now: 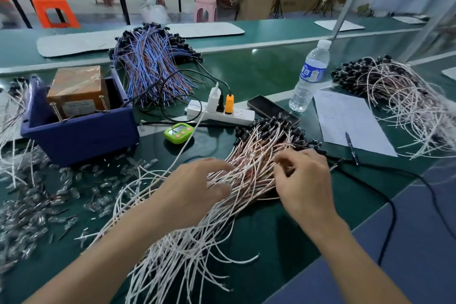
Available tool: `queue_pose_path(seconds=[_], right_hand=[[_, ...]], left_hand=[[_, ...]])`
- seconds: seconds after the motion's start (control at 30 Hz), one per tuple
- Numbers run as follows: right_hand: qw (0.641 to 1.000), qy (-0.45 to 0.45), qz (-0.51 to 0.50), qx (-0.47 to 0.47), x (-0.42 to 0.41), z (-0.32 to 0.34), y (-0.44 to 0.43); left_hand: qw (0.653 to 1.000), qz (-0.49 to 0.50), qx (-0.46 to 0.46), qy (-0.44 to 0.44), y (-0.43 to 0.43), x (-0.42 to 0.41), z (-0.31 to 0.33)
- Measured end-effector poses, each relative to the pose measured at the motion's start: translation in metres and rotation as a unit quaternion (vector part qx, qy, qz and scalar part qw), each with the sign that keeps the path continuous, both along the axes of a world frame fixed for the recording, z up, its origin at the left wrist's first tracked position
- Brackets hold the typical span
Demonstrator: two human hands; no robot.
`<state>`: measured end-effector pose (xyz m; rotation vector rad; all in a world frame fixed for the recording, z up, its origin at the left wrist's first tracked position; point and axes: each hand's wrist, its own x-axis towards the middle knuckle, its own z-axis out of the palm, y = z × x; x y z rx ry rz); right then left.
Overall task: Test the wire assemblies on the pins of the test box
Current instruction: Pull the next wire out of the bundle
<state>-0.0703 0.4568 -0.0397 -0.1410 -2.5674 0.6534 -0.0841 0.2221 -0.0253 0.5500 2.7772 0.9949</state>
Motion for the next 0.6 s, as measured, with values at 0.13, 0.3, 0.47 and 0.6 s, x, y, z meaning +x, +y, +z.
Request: queue_pose_path(seconds=[0.13, 0.3, 0.47, 0.6], right_hand=[[0.978, -0.106, -0.136, 0.121, 0.019, 0.002, 0.045], [0.963, -0.18, -0.129, 0.156, 0.026, -0.011, 0.055], [0.975, -0.027, -0.211, 0.063, 0.014, 0.007, 0.073], [0.977, 0.009, -0.208, 0.053, -0.013, 0.043, 0.091]], left_hand=[[0.998, -0.047, -0.014, 0.026, 0.029, 0.0, 0.007], [0.991, -0.105, -0.063, 0.059, 0.065, 0.002, -0.002], [0.971, -0.151, -0.174, 0.072, 0.069, 0.002, -0.025], [0.967, -0.158, -0.189, 0.071, 0.066, 0.003, -0.032]])
